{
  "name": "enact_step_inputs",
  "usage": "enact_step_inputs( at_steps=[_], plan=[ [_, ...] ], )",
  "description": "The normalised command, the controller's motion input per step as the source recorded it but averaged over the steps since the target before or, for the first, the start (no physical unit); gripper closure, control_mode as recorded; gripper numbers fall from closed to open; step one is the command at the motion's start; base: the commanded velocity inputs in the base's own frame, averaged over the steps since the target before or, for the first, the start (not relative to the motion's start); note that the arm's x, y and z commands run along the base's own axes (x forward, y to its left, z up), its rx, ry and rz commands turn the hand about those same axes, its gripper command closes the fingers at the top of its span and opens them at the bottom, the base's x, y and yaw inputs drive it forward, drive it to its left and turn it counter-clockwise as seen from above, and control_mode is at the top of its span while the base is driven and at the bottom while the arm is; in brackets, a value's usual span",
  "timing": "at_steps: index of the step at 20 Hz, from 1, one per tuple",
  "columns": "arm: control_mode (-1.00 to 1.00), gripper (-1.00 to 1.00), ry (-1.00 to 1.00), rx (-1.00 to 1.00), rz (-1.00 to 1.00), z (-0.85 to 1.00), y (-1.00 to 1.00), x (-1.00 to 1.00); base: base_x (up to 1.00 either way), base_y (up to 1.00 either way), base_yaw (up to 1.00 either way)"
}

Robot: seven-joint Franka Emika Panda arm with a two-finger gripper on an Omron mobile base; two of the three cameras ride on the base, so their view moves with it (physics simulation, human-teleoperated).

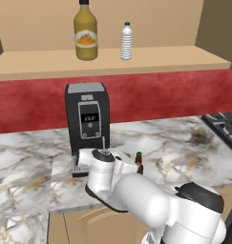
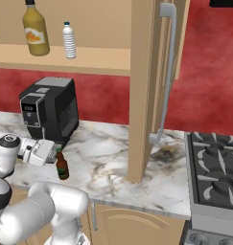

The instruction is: Sort all alcoholic drinks to one cabinet, and non-alcoholic drinks to the other.

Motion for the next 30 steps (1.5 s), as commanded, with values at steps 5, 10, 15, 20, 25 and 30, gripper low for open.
enact_step_inputs(
  at_steps=[5,10,15,20,25,30],
  plan=[
    [-1.0,-1.0,0.0,-0.06,-0.06,0.0,0.0,0.0,0.0,0.0,0.0],
    [-1.0,-1.0,0.0,-0.07,-0.07,0.0,-0.01,0.0,0.0,0.0,0.0],
    [-1.0,-1.0,0.0,-0.06,-0.05,0.0,-0.09,0.0,0.0,0.0,0.0],
    [-1.0,-1.0,0.0,-0.06,-0.05,0.0,-0.12,0.0,0.0,0.0,0.0],
    [-1.0,-1.0,0.0,-0.07,-0.04,0.0,-0.15,0.0,0.0,0.0,0.0],
    [-1.0,-1.0,0.0,-0.06,-0.02,0.0,-0.18,-0.02,0.0,0.0,0.0]
  ],
)
